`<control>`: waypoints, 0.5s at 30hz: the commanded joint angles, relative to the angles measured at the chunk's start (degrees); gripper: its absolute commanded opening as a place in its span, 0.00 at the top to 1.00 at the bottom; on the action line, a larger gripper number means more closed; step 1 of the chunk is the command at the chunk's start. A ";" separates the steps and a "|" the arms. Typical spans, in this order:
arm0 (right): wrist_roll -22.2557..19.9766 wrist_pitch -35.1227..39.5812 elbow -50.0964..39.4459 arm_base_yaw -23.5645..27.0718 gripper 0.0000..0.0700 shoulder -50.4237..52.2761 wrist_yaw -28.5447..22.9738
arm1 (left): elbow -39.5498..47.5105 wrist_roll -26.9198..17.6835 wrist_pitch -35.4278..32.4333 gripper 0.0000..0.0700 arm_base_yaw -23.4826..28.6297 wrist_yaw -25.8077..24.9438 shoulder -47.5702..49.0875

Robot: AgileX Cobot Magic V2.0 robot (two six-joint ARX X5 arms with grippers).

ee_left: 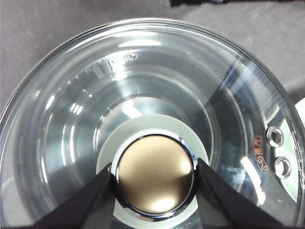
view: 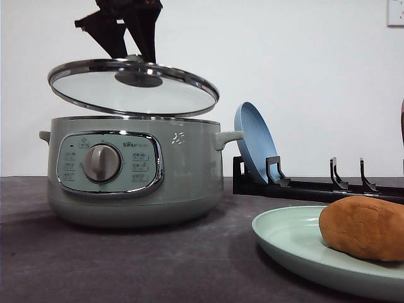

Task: Transfer potato from steamer to green plate

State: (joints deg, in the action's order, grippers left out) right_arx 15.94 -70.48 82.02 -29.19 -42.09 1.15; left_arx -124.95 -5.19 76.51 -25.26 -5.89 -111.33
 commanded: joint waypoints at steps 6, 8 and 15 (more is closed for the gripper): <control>0.59 0.57 0.92 -0.31 0.10 -0.39 -0.11 | -1.73 0.11 -1.09 1.00 -0.26 -0.07 -2.37; 0.59 0.57 0.92 -0.31 0.10 -0.39 -0.09 | -1.73 0.10 -1.11 1.00 -0.28 -0.07 -2.65; 0.59 0.59 0.92 -0.31 0.10 -0.39 -0.11 | -1.73 0.07 -1.28 1.00 -0.26 0.49 -3.23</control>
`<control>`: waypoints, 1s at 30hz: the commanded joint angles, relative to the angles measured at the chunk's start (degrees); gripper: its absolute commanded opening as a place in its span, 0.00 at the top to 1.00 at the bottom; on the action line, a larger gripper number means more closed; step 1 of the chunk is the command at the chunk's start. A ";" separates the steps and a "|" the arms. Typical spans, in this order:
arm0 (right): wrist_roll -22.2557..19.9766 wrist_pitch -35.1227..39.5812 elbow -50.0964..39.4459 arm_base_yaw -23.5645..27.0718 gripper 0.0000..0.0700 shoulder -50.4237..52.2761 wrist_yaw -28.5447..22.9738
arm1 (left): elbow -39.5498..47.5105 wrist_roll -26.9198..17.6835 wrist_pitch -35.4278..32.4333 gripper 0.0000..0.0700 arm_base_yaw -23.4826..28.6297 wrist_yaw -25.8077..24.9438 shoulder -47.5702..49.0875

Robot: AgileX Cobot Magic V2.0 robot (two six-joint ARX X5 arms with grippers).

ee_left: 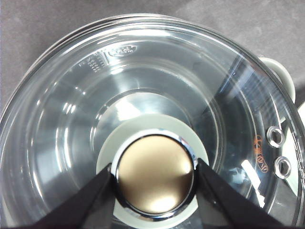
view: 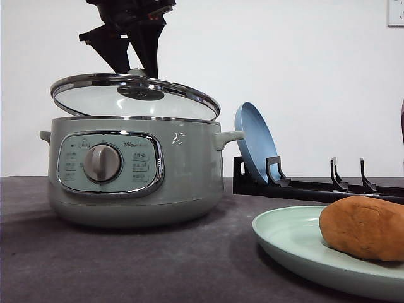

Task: Transfer potato from steamer to green plate

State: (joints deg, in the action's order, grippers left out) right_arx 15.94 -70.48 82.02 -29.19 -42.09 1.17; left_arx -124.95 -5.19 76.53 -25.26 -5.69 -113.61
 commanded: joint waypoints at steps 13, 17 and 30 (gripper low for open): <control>0.59 0.60 0.92 -0.31 0.10 -0.39 -0.13 | -1.70 0.07 -1.54 1.00 -0.57 1.98 -3.22; 0.59 0.84 0.92 -0.31 0.10 -0.39 -0.13 | -1.70 0.11 -1.33 1.00 -0.64 1.94 -3.23; 0.59 1.33 0.92 -0.31 0.10 -0.39 -0.13 | -1.70 0.28 2.09 1.00 -1.46 1.85 -3.23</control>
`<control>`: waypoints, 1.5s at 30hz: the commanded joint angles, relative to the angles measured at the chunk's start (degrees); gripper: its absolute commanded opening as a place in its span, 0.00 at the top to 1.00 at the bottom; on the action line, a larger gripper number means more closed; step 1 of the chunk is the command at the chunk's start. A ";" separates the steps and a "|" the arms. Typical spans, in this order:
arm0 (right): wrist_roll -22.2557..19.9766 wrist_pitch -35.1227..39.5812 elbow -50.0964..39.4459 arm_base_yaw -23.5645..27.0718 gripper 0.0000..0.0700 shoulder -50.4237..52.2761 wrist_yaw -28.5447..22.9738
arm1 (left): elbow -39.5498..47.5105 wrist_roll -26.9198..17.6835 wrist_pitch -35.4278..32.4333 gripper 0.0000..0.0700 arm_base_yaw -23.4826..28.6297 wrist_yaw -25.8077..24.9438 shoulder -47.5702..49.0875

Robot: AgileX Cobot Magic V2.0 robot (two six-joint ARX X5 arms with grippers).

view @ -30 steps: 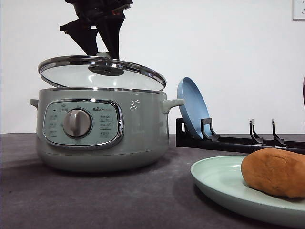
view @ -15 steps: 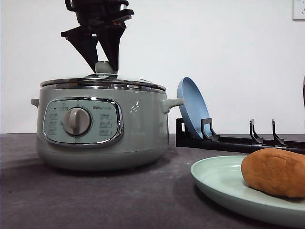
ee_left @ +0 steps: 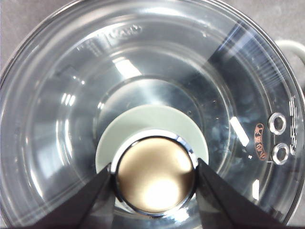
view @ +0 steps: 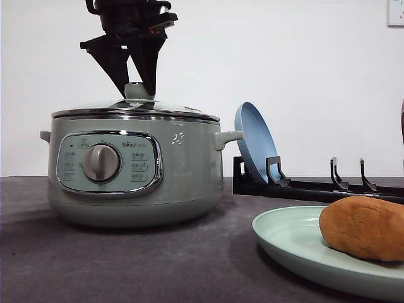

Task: Transfer potato from steamer to green plate

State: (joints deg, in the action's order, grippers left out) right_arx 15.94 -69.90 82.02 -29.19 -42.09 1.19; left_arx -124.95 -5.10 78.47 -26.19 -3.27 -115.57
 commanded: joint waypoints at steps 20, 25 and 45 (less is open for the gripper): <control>0.61 0.78 0.92 -0.31 0.10 -0.39 -0.15 | -1.70 -0.08 2.15 0.84 -0.84 -0.57 -1.27; 0.61 0.76 0.92 -0.31 0.10 -0.39 -0.13 | -1.70 0.14 2.08 0.53 -0.84 -0.57 -1.27; 0.55 0.75 0.92 -0.31 0.10 -0.39 -0.11 | -1.77 3.16 1.72 0.08 -0.84 -0.57 7.08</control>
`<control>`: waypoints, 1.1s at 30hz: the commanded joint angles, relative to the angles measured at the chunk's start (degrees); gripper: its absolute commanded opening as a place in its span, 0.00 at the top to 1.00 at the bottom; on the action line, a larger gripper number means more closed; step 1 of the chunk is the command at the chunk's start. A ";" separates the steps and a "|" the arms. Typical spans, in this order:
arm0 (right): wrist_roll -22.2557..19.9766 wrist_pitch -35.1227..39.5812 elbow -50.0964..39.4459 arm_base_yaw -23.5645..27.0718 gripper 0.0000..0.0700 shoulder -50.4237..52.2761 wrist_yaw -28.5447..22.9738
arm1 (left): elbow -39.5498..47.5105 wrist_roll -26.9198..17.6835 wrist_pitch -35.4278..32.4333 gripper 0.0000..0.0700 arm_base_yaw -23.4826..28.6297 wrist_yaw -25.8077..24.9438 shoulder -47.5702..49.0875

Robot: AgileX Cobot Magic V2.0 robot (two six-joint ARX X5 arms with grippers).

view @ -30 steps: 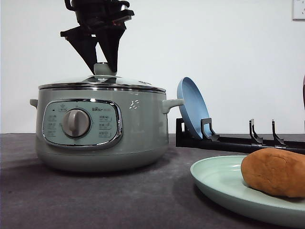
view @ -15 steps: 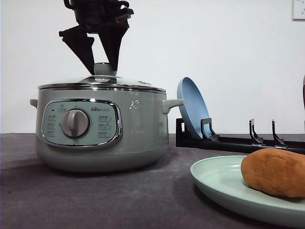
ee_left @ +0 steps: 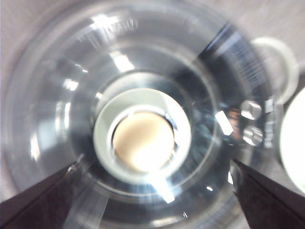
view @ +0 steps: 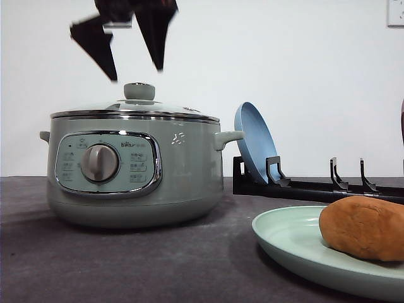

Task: Transfer potato from steamer to green plate

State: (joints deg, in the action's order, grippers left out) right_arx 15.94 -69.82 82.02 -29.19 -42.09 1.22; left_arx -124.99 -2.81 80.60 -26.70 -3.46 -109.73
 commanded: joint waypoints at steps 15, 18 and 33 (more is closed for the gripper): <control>-2.86 0.27 0.90 -0.31 0.10 -0.39 -0.16 | -0.79 1.95 -0.98 0.09 -0.71 -0.44 21.52; -3.81 0.26 0.90 -0.31 0.10 -0.39 -0.15 | 3.22 1.45 -2.85 0.09 -0.94 -0.48 27.04; -5.92 6.99 -9.50 -0.31 0.10 5.06 0.27 | 50.71 1.44 -26.71 0.09 -0.96 -8.40 64.08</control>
State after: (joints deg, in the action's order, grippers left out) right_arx 10.78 -64.14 72.91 -29.19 -37.61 1.42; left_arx -75.60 -1.91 55.13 -27.29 -11.47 -46.73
